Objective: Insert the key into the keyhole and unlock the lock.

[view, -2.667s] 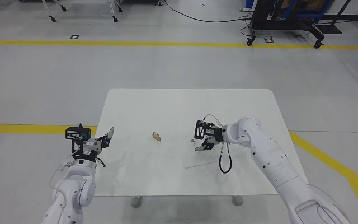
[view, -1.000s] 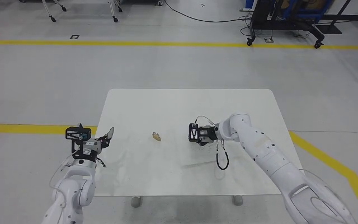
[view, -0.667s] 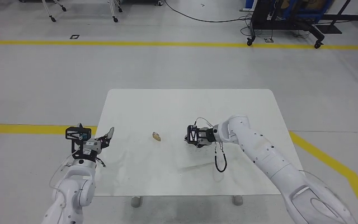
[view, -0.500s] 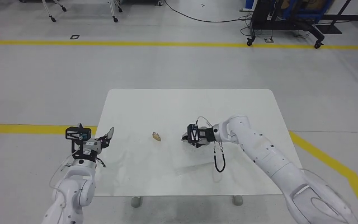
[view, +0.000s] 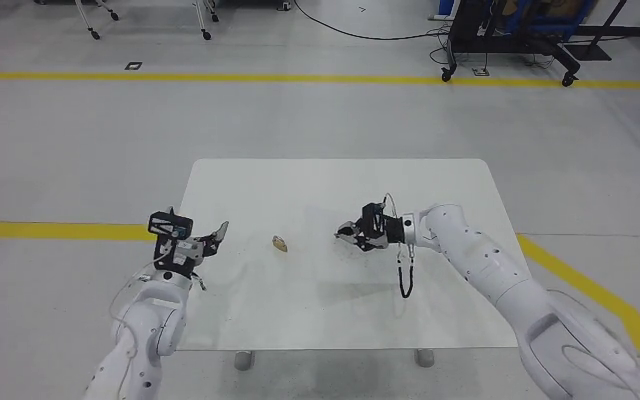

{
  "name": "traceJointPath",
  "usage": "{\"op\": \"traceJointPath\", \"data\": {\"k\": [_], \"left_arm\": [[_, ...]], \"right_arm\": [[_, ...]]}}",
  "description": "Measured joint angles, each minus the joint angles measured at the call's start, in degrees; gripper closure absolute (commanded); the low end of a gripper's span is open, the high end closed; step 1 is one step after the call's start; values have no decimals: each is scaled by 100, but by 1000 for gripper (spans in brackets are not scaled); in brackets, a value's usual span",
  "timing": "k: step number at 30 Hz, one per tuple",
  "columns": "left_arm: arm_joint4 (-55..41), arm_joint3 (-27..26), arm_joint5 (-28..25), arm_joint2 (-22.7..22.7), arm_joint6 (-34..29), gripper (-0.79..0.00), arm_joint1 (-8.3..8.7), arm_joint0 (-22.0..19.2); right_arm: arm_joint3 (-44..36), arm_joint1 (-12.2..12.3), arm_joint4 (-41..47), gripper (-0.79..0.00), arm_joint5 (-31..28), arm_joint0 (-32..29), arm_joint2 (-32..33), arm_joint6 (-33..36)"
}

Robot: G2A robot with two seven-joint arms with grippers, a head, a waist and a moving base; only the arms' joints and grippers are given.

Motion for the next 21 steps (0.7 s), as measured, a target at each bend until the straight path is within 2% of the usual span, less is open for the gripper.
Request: {"op": "traceJointPath", "data": {"k": [6,11,16,21], "left_arm": [[209,278,-464,1124,-776,-785,-137,-1034],[459,793,-361,1935,-1275,-785,-303,-1902],[531,1632,-246,2651,-1723,-785,-515,-2715],[427,2562,-225,3192,-1913,-785,-738,-3387]], "right_arm": [[387,-170,346,0,317,149,-29,518],[641,-304,603,0,390,238,-65,764],[911,-434,744,0,497,323,-117,937],[1114,-543,801,0,599,388,-167,1023]]}}
